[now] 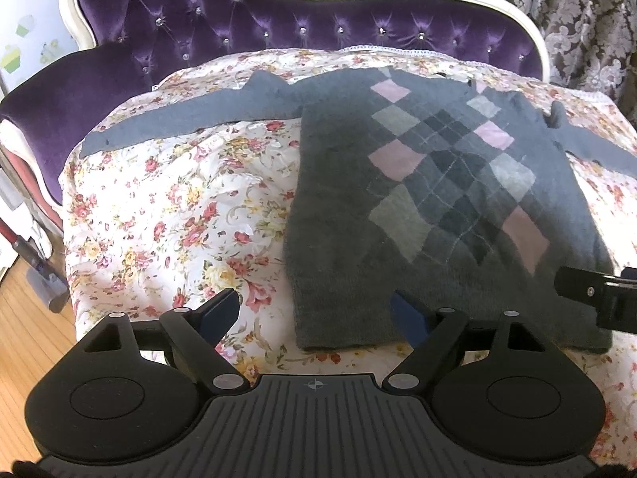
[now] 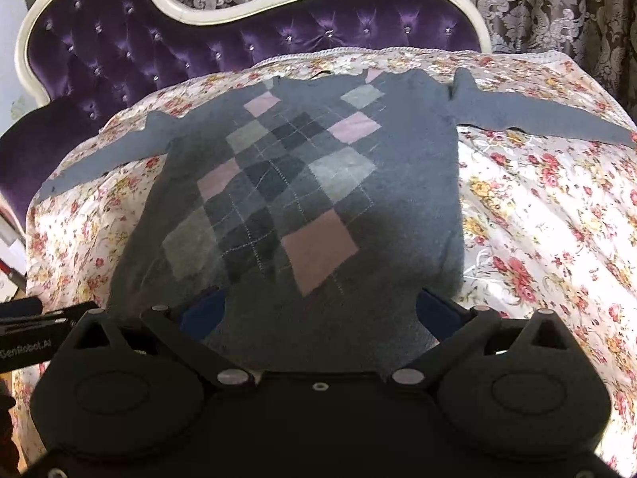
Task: Fold small clothes
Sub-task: 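Move both grippers over the sweater toward its sleeves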
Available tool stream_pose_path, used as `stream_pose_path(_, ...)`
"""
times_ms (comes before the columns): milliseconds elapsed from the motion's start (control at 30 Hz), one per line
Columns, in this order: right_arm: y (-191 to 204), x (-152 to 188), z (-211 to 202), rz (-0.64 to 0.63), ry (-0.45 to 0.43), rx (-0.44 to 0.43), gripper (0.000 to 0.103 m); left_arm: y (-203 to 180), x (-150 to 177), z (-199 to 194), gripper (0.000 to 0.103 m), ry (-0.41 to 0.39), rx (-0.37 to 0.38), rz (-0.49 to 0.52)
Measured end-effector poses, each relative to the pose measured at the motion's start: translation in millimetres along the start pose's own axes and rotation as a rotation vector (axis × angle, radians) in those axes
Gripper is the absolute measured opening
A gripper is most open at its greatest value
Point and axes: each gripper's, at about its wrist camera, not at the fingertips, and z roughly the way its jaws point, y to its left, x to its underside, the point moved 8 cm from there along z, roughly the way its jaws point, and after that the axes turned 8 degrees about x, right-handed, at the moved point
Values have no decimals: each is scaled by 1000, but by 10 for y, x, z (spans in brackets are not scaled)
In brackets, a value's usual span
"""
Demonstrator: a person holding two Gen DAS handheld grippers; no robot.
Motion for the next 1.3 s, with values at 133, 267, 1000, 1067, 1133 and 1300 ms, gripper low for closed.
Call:
stream_pose_path(133, 31, 38, 31, -18, 25, -29, 102, -26, -8, 44, 83, 8, 3, 2)
stream_pose_path(267, 11, 75, 74, 0, 64, -46, 102, -21, -27, 78, 83, 8, -5, 4)
stream_pose_path(1000, -289, -51, 177, 100, 126, -9, 102, -30, -263, 308, 83, 20, 18, 32)
stream_pose_path(1067, -275, -57, 209, 88, 131, -3, 102, -20, -248, 345, 83, 34, 36, 18)
stream_pose_path(1133, -249, -54, 246, 70, 140, 11, 102, 1, -232, 371, 83, 46, 46, 4)
stream_pose_path(1300, -172, -32, 306, 54, 145, 17, 102, 62, -219, 412, 83, 61, 62, -23)
